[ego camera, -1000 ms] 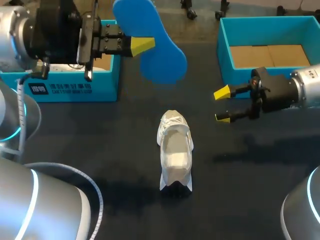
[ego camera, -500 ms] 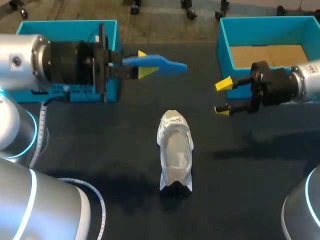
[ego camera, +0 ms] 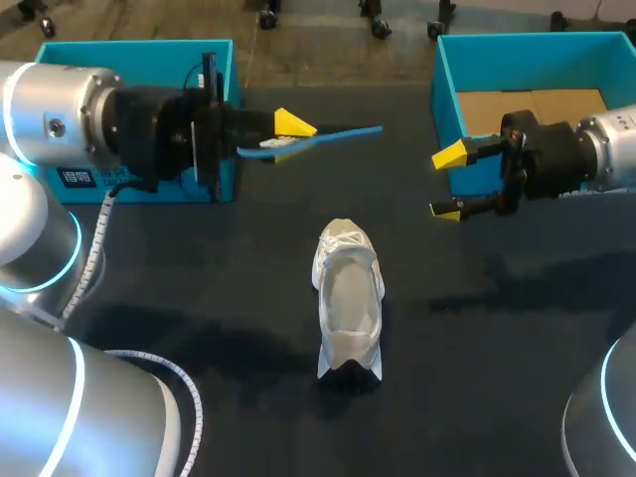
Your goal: Take the shoe out of the shoebox, open the shoe tongue, remove and reinsert the insole, then place the shoe into the shoebox
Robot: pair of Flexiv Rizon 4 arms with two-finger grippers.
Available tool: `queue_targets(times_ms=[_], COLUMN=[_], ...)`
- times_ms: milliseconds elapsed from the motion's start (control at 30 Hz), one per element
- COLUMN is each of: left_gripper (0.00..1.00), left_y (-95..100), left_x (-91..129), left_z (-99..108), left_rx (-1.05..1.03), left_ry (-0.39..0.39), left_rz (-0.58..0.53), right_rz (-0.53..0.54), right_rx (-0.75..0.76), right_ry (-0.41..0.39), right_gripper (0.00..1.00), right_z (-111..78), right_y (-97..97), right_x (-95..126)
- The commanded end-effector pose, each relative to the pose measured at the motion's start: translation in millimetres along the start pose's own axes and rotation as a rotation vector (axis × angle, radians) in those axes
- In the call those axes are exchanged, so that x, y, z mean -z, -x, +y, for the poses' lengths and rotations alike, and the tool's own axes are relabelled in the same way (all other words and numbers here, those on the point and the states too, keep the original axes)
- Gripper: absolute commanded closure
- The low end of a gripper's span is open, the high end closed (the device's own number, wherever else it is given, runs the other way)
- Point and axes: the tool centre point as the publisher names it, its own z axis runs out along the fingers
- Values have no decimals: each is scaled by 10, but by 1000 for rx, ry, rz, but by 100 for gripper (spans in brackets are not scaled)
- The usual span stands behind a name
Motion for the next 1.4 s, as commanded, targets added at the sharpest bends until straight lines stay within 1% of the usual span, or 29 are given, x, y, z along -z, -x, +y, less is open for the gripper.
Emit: queue_targets(times_ms=[33,67,100,433,467,600,700,867,900,933,967,1000,1033,1067,1133,1200,1400], left_gripper=[100,100,100,100,100,100,100,100,100,100,100,100,100,100,100,100,100], left_y=[-179,-217,-303,-303,-336,-502,-603,-727,-751,-770,-780,-790,-806,-814,-846,-846,-846], left_x=[-31,-40,-47,-47,-59,-42,-23,-36,-39,-45,-51,-54,-61,-66,-81,-81,-81], left_z=[230,276,372,372,405,668,799,948,977,1002,1014,1038,1070,1085,1176,1176,1176], left_rx=[-217,-291,-403,-403,-411,-401,-400,-479,-503,-527,-534,-552,-566,-577,-556,-556,-556], left_ry=[31,55,107,107,108,181,195,217,210,228,226,219,225,218,255,255,255], left_rz=[-3,14,51,51,61,79,84,85,59,82,77,46,66,58,80,80,80], right_rz=[0,0,0,0,0,0,0,0,0,0,0,0,6,12,45,69,69], right_rx=[0,0,0,0,0,0,0,0,0,0,0,0,1,2,2,-11,-11], right_ry=[-1,-1,-1,-1,-1,-1,-1,-1,-1,-1,-1,-1,-8,-14,-21,-25,-25], right_gripper=[0,0,0,0,0,0,0,0,0,0,0,0,0,0,0,0,0], right_z=[8,8,8,8,8,8,8,8,8,8,8,8,34,65,135,207,207], right_y=[5,5,5,5,5,5,5,5,5,5,5,5,6,9,30,79,79], right_x=[-7,-7,-7,-7,-7,-7,-7,-7,-7,-7,-7,-7,-30,-58,-113,-165,-165])
